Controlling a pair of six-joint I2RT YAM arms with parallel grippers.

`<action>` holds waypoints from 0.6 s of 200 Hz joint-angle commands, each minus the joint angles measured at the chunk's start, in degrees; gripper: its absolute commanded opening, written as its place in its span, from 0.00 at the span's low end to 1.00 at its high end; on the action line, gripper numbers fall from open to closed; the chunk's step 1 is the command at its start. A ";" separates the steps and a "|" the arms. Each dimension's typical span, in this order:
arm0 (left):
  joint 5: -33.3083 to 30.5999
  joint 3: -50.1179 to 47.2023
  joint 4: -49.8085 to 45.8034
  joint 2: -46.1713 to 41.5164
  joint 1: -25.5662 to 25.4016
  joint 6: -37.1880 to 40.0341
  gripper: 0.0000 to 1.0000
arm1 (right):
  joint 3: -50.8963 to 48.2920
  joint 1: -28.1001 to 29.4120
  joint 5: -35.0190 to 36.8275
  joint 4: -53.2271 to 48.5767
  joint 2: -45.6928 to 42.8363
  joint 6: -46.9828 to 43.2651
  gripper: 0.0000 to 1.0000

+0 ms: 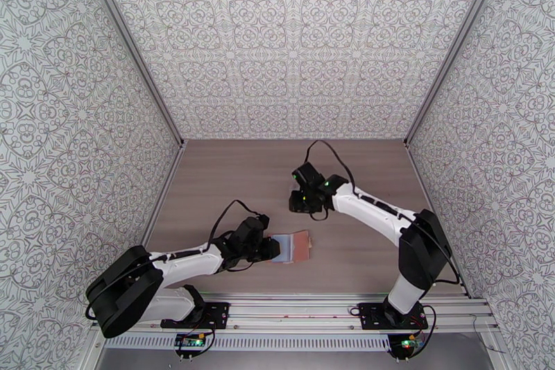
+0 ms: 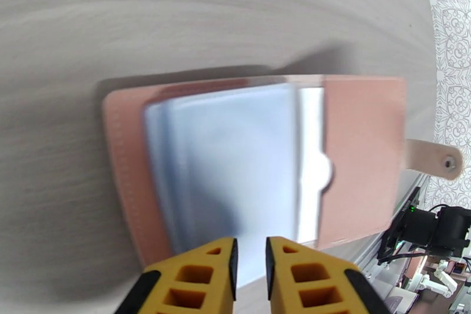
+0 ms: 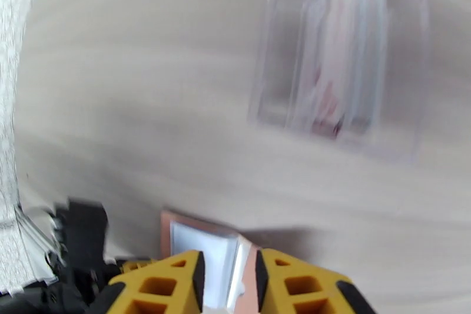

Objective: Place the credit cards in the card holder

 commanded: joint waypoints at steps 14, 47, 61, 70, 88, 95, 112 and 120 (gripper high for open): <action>-0.57 3.36 -2.27 -0.45 -0.96 1.17 0.24 | 7.44 -3.34 4.38 -7.50 4.23 -4.34 0.37; -0.20 3.39 -1.83 0.67 -0.79 1.22 0.24 | 15.78 -5.24 4.63 -12.04 10.10 -7.14 0.47; -0.20 3.23 -1.83 0.64 -0.68 1.27 0.24 | 19.78 -5.49 5.36 -14.52 13.27 -8.24 0.50; -0.20 3.10 -1.83 0.45 -0.54 1.31 0.24 | 22.04 -5.61 6.07 -15.73 15.07 -8.84 0.52; 0.04 2.86 -1.92 0.23 -0.12 1.38 0.24 | 25.57 -5.85 7.42 -17.63 18.18 -9.74 0.55; 0.16 2.77 -1.92 0.15 0.09 1.39 0.24 | 26.96 -5.97 8.29 -18.62 19.46 -9.78 0.56; 0.30 2.42 -1.79 0.15 0.44 1.45 0.24 | 29.59 -6.15 10.15 -20.47 21.88 -10.38 0.57; 0.42 2.27 -1.66 0.23 0.54 1.44 0.24 | 30.77 -6.24 10.89 -21.11 22.90 -10.57 0.57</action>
